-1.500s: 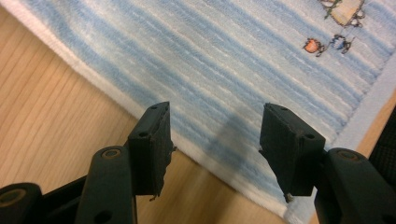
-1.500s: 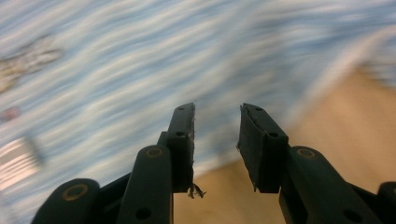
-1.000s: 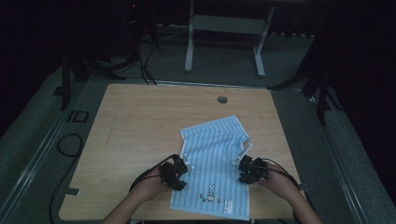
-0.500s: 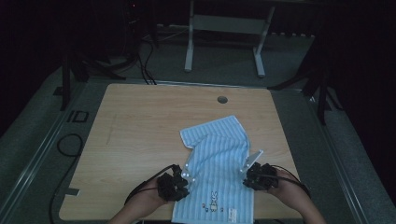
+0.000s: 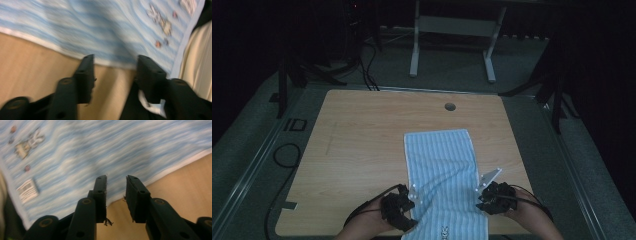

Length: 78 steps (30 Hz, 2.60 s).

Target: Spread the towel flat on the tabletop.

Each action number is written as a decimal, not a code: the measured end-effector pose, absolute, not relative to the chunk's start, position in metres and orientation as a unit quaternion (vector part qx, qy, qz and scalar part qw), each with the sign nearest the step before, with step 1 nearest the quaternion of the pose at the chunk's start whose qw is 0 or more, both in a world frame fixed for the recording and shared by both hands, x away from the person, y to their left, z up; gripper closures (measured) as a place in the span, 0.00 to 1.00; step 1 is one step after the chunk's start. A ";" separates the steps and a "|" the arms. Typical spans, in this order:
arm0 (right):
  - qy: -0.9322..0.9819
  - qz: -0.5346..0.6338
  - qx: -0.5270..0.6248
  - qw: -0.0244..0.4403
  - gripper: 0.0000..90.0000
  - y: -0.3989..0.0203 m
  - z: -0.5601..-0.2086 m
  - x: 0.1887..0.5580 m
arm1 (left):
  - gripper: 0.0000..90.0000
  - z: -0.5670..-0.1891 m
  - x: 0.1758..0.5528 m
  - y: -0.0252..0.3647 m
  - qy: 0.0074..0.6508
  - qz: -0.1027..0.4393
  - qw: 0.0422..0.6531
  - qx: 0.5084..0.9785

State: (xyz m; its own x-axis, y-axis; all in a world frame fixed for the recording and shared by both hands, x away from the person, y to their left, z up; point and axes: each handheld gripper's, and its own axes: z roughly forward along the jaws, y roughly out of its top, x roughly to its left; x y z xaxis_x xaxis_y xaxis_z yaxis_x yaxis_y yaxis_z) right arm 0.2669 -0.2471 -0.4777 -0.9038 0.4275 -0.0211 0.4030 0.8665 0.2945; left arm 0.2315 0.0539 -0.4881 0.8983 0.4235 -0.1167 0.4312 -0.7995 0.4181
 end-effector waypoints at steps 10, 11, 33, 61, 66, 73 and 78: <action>0.965 0.115 0.231 0.035 0.72 -0.234 -0.503 0.310 | 0.48 -0.519 0.284 0.038 0.249 0.008 0.174 0.953; 0.966 0.112 0.232 0.034 0.71 -0.233 -0.506 0.311 | 0.48 -0.523 0.286 0.037 0.251 0.008 0.169 0.953; 0.958 0.096 0.269 0.028 0.65 -0.244 -0.517 0.368 | 0.41 -0.525 0.369 0.043 0.273 0.037 0.147 0.950; 0.952 0.083 0.294 0.015 0.61 -0.243 -0.511 0.416 | 0.37 -0.517 0.418 0.038 0.307 0.040 0.137 0.941; 0.953 0.103 0.284 0.019 0.61 -0.244 -0.501 0.404 | 0.37 -0.504 0.397 0.039 0.296 0.046 0.165 0.940; 0.961 0.097 0.260 0.020 0.60 -0.241 -0.513 0.370 | 0.37 -0.509 0.360 0.031 0.263 0.031 0.179 0.947; 0.961 0.100 0.256 0.024 0.60 -0.242 -0.518 0.362 | 0.37 -0.523 0.348 0.019 0.230 0.018 0.164 0.959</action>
